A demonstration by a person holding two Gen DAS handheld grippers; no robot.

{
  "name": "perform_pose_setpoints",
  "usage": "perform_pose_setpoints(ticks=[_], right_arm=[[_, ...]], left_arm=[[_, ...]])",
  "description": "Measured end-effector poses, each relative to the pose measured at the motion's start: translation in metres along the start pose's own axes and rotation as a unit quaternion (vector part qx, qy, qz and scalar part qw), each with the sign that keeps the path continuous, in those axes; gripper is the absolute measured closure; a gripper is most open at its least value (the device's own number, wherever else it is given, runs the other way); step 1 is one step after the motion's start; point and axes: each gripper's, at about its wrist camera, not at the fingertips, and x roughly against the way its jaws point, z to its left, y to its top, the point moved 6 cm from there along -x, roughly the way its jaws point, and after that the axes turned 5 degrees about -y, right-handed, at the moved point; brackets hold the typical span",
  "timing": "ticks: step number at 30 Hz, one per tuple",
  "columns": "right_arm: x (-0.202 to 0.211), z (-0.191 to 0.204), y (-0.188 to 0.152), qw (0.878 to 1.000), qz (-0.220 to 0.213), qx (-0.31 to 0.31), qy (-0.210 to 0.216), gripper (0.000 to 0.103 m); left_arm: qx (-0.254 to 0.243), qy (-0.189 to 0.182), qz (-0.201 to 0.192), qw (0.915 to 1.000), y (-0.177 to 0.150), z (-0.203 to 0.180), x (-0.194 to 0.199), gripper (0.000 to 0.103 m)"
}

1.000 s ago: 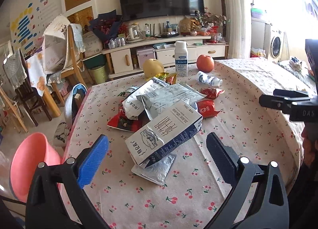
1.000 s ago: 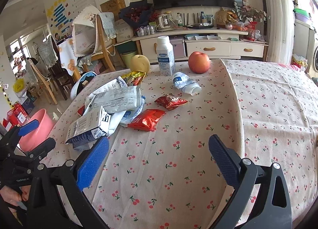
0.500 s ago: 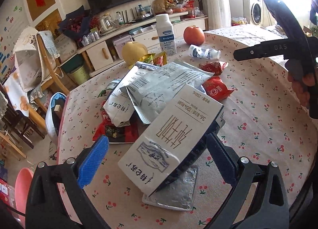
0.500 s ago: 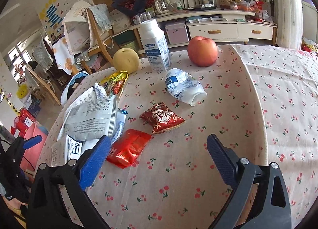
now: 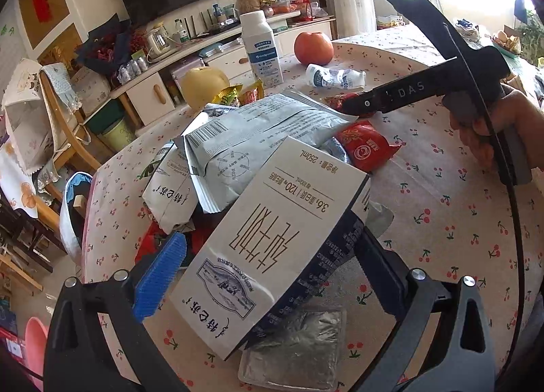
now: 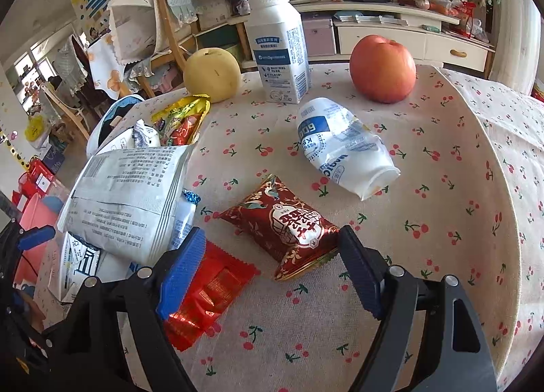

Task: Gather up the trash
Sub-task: 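Close the left gripper on the white milk carton, then carry the carton to the pink bucket and open the left gripper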

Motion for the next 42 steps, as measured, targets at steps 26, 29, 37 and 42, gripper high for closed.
perform_pose_setpoints(ticks=[26, 29, 37, 42], right_arm=[[-0.014, 0.001, 0.011, 0.999, -0.005, 0.032, -0.024, 0.017], [-0.018, 0.005, 0.015, 0.999, -0.005, 0.036, -0.019, 0.016], [-0.016, 0.011, 0.013, 0.998, 0.001, 0.058, -0.039, 0.05], [-0.006, 0.015, 0.01, 0.997, -0.005, 0.062, -0.047, 0.052]], left_arm=[[0.059, -0.079, -0.035, 0.9945, 0.012, -0.004, 0.017, 0.004], [0.057, -0.093, -0.03, 0.9935, 0.012, -0.013, 0.014, 0.005], [0.033, -0.08, -0.026, 0.996, 0.008, -0.027, 0.01, 0.03], [0.057, -0.076, -0.031, 0.995, 0.006, -0.027, 0.014, 0.038]])
